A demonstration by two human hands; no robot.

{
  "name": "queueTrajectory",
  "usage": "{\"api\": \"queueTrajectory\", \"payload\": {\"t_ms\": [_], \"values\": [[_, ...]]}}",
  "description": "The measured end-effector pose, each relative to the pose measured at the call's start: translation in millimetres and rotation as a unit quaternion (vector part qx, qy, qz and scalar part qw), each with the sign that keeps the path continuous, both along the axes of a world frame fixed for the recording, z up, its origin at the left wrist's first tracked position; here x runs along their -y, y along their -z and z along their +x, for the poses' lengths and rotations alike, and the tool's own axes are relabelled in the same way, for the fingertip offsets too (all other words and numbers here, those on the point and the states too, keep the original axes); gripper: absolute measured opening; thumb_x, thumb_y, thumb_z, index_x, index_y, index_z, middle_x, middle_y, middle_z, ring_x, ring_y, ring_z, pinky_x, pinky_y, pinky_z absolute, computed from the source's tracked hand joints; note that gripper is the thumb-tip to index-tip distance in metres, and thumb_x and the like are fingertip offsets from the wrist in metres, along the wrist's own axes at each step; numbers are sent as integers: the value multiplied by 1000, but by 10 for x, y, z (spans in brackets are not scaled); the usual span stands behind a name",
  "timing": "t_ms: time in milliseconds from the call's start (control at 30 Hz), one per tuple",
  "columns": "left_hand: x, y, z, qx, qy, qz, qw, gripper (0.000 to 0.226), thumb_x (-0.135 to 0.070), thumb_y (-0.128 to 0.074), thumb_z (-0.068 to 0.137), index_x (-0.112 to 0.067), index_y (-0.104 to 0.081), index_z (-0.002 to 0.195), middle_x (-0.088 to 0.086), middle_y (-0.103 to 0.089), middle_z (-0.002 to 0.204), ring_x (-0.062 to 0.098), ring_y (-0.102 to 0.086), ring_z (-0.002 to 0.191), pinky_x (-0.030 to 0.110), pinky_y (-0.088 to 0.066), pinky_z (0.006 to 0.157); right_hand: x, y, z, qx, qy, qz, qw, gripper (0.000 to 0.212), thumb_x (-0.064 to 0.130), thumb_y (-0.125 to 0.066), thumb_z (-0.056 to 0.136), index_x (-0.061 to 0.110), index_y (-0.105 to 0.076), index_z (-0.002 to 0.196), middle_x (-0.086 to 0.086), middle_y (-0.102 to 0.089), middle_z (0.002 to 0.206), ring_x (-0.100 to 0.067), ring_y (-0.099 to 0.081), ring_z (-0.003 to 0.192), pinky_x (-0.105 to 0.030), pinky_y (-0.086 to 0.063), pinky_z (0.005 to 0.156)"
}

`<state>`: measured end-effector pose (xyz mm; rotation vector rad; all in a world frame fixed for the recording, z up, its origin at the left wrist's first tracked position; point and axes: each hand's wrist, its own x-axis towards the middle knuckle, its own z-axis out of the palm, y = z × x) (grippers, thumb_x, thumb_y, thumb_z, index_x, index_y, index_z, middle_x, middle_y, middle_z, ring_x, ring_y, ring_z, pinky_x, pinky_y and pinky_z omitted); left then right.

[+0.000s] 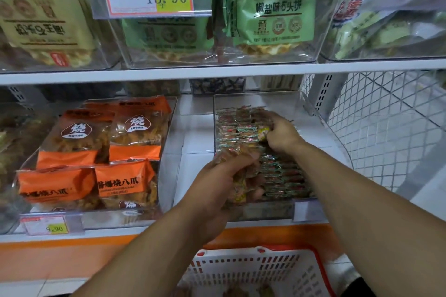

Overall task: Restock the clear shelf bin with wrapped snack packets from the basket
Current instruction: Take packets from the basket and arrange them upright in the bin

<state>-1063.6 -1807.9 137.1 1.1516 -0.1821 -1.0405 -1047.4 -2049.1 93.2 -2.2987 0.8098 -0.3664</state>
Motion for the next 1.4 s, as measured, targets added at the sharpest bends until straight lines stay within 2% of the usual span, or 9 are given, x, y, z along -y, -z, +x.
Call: {"api": "queueTrajectory", "payload": {"t_ms": [200,300,500,633,733,900,1033,1200,1400], "values": [[-54,-34,-26,-7,-5,2,1000,23,-31,-84,79,-23,-79,100,10,-77,109,24,-76,95,32,-58,64,-75,7,15,16,2,-23,1000,70,-4,-56,89,22,-42,152,-9,-51,150,-31,-54,130,-37,-50,104],[-71,-62,-28,-23,-6,5,1000,31,-26,-81,83,-16,-74,111,11,-77,111,27,-76,98,28,-57,59,-110,34,13,-3,-12,-56,998,72,-6,-54,90,25,-40,153,-12,-48,151,-33,-52,131,-33,-48,100],[-206,-183,27,-66,55,-2,996,21,-22,-76,78,-11,-80,96,18,-73,118,25,-74,87,25,-56,51,-97,-285,-204,32,-17,-109,993,59,3,-60,95,30,-47,146,-9,-51,146,-27,-60,119,-32,-51,95],[-323,-260,67,-95,84,-23,992,33,-13,-74,80,-4,-74,112,24,-70,115,23,-72,79,23,-55,48,-512,-576,-471,136,-144,76,977,14,34,-66,96,35,-71,109,7,-75,90,-17,-73,83,-39,-59,76],[-397,-273,83,-90,82,-24,992,29,-13,-77,76,-9,-77,106,19,-72,108,23,-72,76,21,-54,47,-816,-669,-711,93,-274,179,941,34,60,-66,87,40,-72,114,13,-76,103,-6,-71,98,-31,-54,86],[-516,-286,49,-35,124,-7,992,32,-16,-86,69,-18,-81,101,12,-73,97,17,-71,77,18,-51,48,-934,-635,-968,86,-329,278,898,36,34,-79,77,30,-71,113,-1,-74,112,-18,-69,106,-32,-56,90],[-588,-306,32,-6,195,18,981,40,-22,-92,68,-18,-79,106,7,-71,90,17,-69,75,20,-49,45,-959,-655,-1012,62,-320,187,927,38,43,-87,69,35,-68,101,-4,-72,105,-27,-67,101,-51,-55,94],[-673,-333,15,18,313,60,948,62,-36,-100,52,-17,-75,105,10,-72,90,19,-68,81,22,-51,47,-1092,-728,-1087,-77,-451,198,867,65,49,-76,83,44,-50,143,18,-54,145,-3,-49,136,-38,-41,114],[-659,-273,-5,-3,265,12,964,56,-40,-99,54,-19,-79,102,8,-73,93,17,-69,81,22,-51,48,-1040,-785,-1149,20,-419,236,876,41,6,-80,81,20,-66,117,-12,-65,131,-30,-61,124,-49,-48,107]]}}
